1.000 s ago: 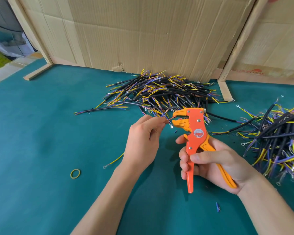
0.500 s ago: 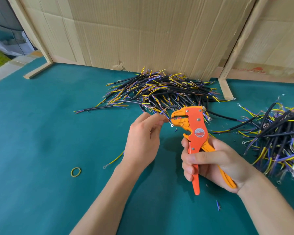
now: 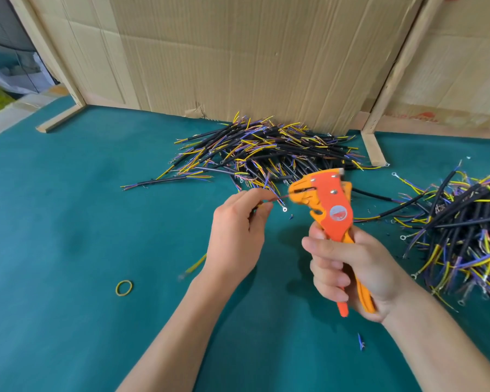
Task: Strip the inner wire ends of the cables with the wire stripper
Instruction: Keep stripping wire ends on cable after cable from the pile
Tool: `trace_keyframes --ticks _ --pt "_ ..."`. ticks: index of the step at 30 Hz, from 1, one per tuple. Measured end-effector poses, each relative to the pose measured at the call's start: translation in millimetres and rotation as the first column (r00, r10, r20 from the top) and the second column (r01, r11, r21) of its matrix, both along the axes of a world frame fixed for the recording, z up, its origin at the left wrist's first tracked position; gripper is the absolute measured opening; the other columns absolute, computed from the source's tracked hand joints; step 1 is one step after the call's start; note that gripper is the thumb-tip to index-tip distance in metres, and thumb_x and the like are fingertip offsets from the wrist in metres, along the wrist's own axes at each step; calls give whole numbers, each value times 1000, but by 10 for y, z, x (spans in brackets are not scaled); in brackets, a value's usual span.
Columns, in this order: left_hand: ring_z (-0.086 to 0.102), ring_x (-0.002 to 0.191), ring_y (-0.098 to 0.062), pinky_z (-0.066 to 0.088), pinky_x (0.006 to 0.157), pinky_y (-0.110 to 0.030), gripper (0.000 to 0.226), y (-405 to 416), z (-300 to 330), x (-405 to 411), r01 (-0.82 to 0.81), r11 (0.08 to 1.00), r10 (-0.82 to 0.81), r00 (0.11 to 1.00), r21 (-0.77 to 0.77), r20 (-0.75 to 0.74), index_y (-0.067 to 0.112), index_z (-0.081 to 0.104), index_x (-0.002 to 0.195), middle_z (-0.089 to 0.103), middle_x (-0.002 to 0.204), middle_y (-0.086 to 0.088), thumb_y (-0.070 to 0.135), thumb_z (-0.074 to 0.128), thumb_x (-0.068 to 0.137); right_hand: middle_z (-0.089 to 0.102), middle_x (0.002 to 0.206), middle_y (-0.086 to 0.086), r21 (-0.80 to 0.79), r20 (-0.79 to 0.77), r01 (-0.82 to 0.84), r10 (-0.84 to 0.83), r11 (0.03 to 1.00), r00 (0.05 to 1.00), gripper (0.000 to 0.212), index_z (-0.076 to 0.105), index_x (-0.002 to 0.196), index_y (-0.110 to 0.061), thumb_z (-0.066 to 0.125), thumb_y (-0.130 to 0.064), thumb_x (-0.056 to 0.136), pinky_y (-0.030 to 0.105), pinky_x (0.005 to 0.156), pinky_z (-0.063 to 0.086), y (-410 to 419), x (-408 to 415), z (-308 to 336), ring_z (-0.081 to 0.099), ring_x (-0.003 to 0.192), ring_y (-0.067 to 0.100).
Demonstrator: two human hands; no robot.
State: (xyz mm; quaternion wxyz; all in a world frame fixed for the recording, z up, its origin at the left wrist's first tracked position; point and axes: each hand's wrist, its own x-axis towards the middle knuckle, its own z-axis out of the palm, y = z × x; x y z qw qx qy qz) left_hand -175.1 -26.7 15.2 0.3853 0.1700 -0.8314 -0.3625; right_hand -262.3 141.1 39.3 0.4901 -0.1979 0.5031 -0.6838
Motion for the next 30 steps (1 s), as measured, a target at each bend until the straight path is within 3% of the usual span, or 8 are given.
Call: trace_keyframes --ticks 3,6,10,13,17,25,30 --pt "58 70 0 42 66 -12 24 8 -26 11 3 998 -4 1000 56 23 24 69 102 67 76 12 2 62 94 28 57 1 -7 11 28 -28 1000 1000 29 52 72 -17 80 -11 75 19 35 31 6 -17 -4 28 37 13" --pt "58 63 -16 48 64 -25 21 1 -36 12 5 996 -4 1000 90 -9 28 63 99 68 74 6 7 63 95 37 60 6 -62 47 -30 33 998 998 28 56 79 -13 83 -11 69 26 40 39 34 -29 -15 38 41 17" --pt "49 54 -11 34 53 -13 15 37 -13 13 8 996 -10 1000 84 16 23 50 106 71 76 12 12 58 99 53 77 18 -117 122 -41 55 992 991 41 63 99 -7 88 -6 65 42 59 52 32 -62 -28 55 63 31" --pt "44 49 -10 30 49 -11 7 32 16 16 2 982 2 1000 189 -18 20 56 99 72 75 13 13 57 100 59 87 24 -83 135 -5 16 997 991 41 64 105 -5 80 -4 67 48 67 56 53 -102 -31 60 72 38" --pt "37 47 -7 31 46 -18 12 5 48 21 25 951 -1 997 307 -79 19 63 90 74 74 11 14 58 99 62 89 28 -64 127 -62 69 996 989 45 68 105 -4 88 -6 65 51 72 57 62 -93 -23 62 74 41" --pt "43 48 -6 31 48 -13 15 9 56 14 28 945 -12 999 327 -51 19 64 88 68 67 7 14 58 100 62 92 29 -55 111 -189 194 980 975 48 67 110 -2 88 -6 68 53 75 56 59 -47 -9 64 78 42" --pt "47 51 -5 33 51 -13 15 13 56 17 24 949 -14 999 314 -34 20 65 88 67 66 6 15 58 100 57 84 23 -54 102 -188 193 981 976 48 66 105 -4 92 -8 65 50 70 56 41 -5 -6 62 73 40"
